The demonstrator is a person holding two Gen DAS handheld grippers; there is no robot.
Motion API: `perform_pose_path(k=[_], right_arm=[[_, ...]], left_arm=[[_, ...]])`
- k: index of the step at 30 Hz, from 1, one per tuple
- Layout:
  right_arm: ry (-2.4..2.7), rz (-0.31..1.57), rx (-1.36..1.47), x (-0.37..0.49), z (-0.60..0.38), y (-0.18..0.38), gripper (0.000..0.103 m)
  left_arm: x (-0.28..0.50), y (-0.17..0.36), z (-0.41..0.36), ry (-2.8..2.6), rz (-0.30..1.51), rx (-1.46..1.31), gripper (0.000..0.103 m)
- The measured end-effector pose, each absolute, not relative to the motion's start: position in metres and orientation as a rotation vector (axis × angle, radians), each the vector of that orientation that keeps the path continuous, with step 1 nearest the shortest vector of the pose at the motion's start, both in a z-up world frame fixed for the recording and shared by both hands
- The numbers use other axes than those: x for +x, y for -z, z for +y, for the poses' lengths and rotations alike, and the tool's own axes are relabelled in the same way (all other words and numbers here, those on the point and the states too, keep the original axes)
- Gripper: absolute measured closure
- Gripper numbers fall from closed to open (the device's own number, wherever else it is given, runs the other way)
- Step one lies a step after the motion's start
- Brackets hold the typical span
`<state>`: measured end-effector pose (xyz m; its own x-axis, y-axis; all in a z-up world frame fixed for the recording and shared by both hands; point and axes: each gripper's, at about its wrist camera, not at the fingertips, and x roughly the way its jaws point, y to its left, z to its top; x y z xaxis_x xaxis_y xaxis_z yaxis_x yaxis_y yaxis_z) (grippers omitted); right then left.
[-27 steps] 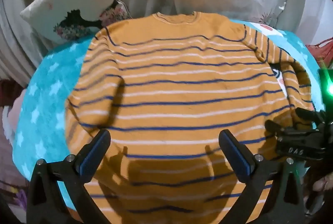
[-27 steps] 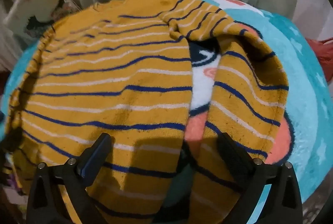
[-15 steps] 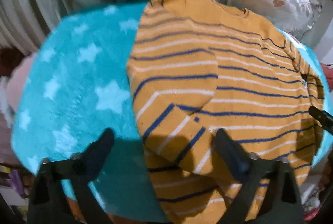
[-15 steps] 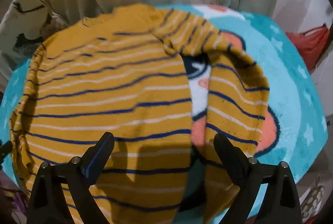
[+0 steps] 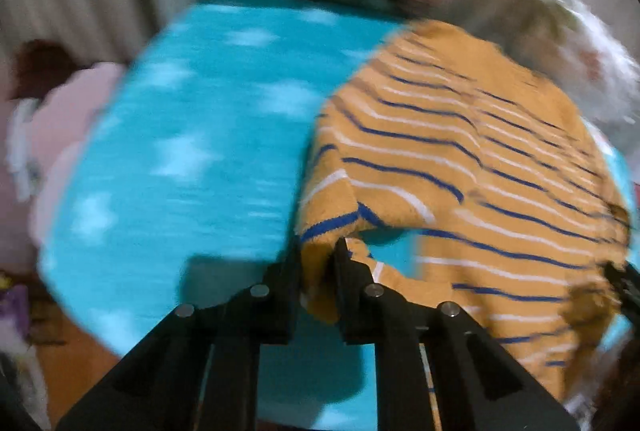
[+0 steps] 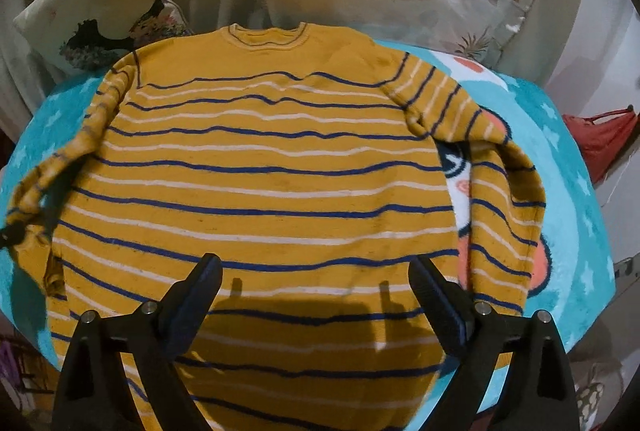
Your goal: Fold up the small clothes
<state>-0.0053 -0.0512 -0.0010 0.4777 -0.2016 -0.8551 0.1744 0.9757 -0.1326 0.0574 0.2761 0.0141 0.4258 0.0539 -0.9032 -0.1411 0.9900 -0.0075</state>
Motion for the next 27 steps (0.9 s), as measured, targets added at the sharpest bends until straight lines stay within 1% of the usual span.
perform_pose_path(k=[1,3,5,8,10,11,12,14,17,20,24,26,27], right_arm=[[0.220,1.052,-0.025,-0.001,-0.048,-0.001,0.007],[0.169,1.052,0.008,0.002,-0.042,-0.007,0.007],[0.129,1.055,-0.003,0.007,-0.026,-0.007,0.007],[0.057,1.062,0.004,0.012,-0.013,-0.008,0.007],[0.006,1.072,0.013,0.017,0.000,-0.007,0.007],[-0.007,1.080,0.016,0.020,0.005,-0.007,0.007],[-0.027,1.087,0.019,0.021,0.011,-0.006,0.007],[-0.048,1.104,0.023,0.022,0.017,-0.003,0.007],[-0.071,1.126,0.038,0.023,0.020,-0.002,0.007],[-0.083,1.141,0.039,0.019,0.016,0.000,0.008],[-0.102,1.160,0.042,0.015,0.003,-0.002,0.021],[-0.090,1.166,0.043,0.014,-0.001,-0.001,0.026],[-0.087,1.169,0.046,0.013,-0.004,-0.001,0.026]], left_arm=[[0.056,-0.016,0.287,-0.177,1.118,-0.062,0.095],[0.047,-0.012,0.319,-0.266,1.110,-0.070,0.095],[0.036,-0.004,0.351,-0.311,1.103,-0.143,0.095],[0.026,-0.018,0.367,-0.363,1.115,-0.181,0.095],[0.013,-0.024,0.371,-0.357,1.096,-0.209,0.088],[0.010,-0.028,0.368,-0.350,1.082,-0.212,0.074],[0.001,-0.029,0.365,-0.346,1.063,-0.215,0.058],[-0.005,-0.032,0.357,-0.326,1.016,-0.206,0.044],[-0.005,-0.040,0.333,-0.275,0.982,-0.168,0.043],[-0.008,-0.045,0.309,-0.211,0.967,-0.145,0.034],[-0.005,-0.045,0.277,-0.113,0.986,-0.097,0.033],[-0.002,-0.040,0.262,-0.063,1.012,-0.077,0.033],[-0.001,-0.036,0.254,-0.037,1.025,-0.070,0.033]])
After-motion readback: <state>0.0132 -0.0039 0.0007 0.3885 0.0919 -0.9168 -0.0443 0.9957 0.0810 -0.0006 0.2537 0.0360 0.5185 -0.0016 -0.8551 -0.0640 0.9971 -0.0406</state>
